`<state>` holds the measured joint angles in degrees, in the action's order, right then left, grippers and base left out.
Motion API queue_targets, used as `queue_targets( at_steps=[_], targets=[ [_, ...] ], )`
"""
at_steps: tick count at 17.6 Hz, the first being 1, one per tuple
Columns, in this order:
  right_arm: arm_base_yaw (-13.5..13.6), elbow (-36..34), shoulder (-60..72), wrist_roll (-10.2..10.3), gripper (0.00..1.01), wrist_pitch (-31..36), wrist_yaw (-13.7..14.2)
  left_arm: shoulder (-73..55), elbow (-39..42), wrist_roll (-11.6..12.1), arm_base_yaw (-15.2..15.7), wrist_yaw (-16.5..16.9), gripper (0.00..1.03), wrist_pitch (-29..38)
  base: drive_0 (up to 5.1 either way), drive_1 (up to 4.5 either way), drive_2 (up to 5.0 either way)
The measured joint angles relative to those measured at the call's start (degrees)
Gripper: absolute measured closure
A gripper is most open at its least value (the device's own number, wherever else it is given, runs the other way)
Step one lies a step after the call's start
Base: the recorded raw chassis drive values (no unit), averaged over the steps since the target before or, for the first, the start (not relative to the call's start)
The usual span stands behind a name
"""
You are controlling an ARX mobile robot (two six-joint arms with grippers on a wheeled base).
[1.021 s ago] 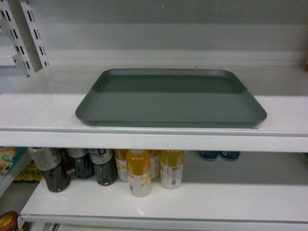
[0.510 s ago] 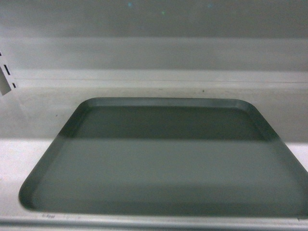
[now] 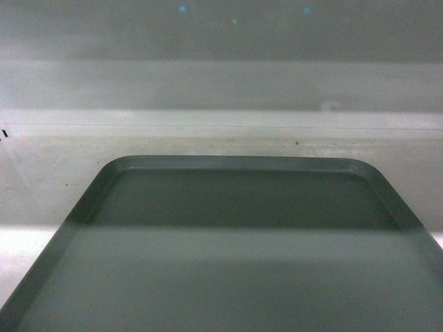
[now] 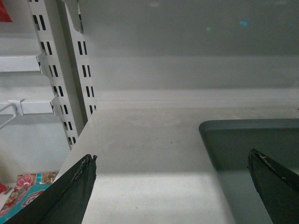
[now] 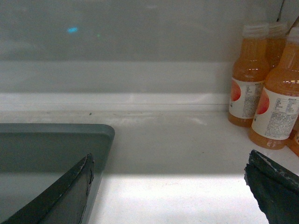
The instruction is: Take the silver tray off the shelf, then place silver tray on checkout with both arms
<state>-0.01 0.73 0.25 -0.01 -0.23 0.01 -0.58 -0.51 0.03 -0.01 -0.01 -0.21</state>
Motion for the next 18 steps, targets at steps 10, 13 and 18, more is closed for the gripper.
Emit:
queue_targets(
  at_steps=[10, 13, 18],
  targets=[
    [0.00, 0.00, 0.00, 0.00, 0.03, 0.00, 0.00, 0.00, 0.00, 0.00, 0.00, 0.00, 0.05, -0.02, 0.0, 0.00, 0.0],
    [0.00, 0.00, 0.00, 0.00, 0.03, 0.00, 0.00, 0.00, 0.00, 0.00, 0.00, 0.00, 0.05, -0.02, 0.0, 0.00, 0.0],
    [2.25, 1.55, 5.16, 5.31, 0.03, -5.01, 6.64, -6.05, -4.42, -0.07, -5.73, -8.07, 0.05, -10.99, 0.0, 0.00, 0.0]
  ],
)
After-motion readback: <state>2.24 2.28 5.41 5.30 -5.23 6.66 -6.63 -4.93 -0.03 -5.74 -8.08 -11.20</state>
